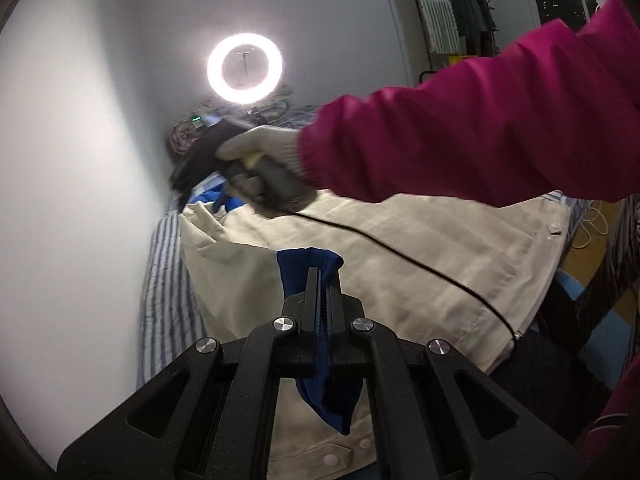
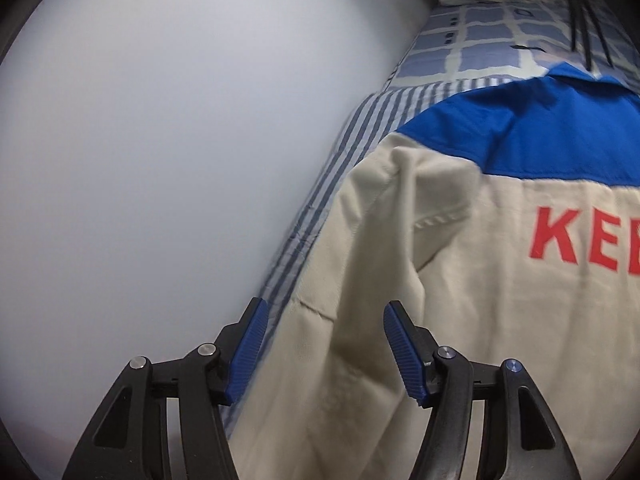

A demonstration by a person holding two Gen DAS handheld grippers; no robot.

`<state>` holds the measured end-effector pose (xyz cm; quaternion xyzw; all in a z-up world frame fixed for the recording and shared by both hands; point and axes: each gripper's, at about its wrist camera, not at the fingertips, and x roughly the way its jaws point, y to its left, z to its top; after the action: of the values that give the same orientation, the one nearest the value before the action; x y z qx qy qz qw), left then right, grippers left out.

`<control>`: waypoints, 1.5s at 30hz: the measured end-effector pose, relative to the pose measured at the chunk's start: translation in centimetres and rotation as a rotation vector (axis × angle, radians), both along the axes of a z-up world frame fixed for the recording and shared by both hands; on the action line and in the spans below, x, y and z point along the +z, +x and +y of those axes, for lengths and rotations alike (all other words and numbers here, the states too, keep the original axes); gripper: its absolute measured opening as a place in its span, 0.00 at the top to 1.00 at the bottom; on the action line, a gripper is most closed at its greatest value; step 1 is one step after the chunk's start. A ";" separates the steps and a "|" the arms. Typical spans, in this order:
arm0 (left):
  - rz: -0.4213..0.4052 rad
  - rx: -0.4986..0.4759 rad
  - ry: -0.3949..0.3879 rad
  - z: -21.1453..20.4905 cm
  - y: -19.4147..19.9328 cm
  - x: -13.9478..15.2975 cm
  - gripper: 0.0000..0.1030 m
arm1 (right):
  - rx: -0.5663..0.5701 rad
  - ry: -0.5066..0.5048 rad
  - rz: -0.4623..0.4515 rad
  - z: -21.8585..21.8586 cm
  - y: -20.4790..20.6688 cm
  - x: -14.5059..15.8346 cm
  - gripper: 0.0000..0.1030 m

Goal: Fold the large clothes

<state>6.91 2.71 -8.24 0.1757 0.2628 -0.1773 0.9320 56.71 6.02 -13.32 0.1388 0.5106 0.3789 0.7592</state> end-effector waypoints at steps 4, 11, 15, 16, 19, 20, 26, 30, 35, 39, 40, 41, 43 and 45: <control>0.030 -0.023 0.002 -0.5 -0.1 -0.4 1.00 | 0.008 -0.013 0.030 0.9 0.6 -0.7 0.98; 0.059 -0.046 -0.006 0.0 -0.6 -1.3 1.00 | -0.111 0.002 -0.005 -6.2 -1.3 0.1 0.99; 0.116 -0.073 0.003 -0.5 -1.1 -2.3 1.00 | -0.220 -0.022 0.046 -12.3 -3.0 -2.5 0.99; 0.130 -0.077 -0.002 -0.6 -1.2 -2.5 1.00 | -0.229 -0.069 0.058 -12.7 -2.9 -3.3 0.95; 0.187 -0.085 -0.047 -0.5 -1.8 -2.7 0.95 | -0.183 -0.282 0.094 -13.2 -4.1 -5.5 0.92; 0.209 -0.070 -0.082 -0.1 -1.8 -2.6 0.89 | -0.175 -0.344 0.066 -13.3 -4.6 -5.3 0.88; 0.290 0.129 -0.332 4.5 -2.1 -2.4 0.57 | -0.135 -0.287 -0.089 -12.3 -5.6 0.1 0.70; 0.430 0.330 -0.540 8.1 -1.4 -5.7 0.57 | -0.039 -0.253 -0.194 -8.1 -5.4 2.0 0.61; 0.573 0.422 -0.719 9.4 -0.7 -9.8 0.57 | 0.048 -0.267 -0.236 -3.2 -5.8 2.5 0.59; 0.596 0.444 -0.714 8.9 0.1 -11.3 0.57 | 0.074 -0.275 -0.249 0.6 -5.2 2.1 0.56; 0.611 0.450 -0.728 8.9 0.2 -11.7 0.57 | 0.079 -0.278 -0.251 1.2 -4.9 1.9 0.56; 0.623 0.455 -0.741 8.9 0.3 -12.0 0.57 | 0.086 -0.284 -0.255 1.9 -4.9 1.9 0.56; 0.634 0.466 -0.763 9.0 0.6 -12.7 0.57 | 0.103 -0.301 -0.263 3.9 -4.4 1.6 0.55; 0.640 0.461 -0.780 8.9 0.7 -12.9 0.66 | 0.106 -0.332 -0.274 5.8 -4.0 1.3 0.50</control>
<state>7.61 11.60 -21.18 -0.3071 0.4792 -0.0976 0.8164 52.75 11.81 -12.03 -0.0679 0.4648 0.3445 0.8128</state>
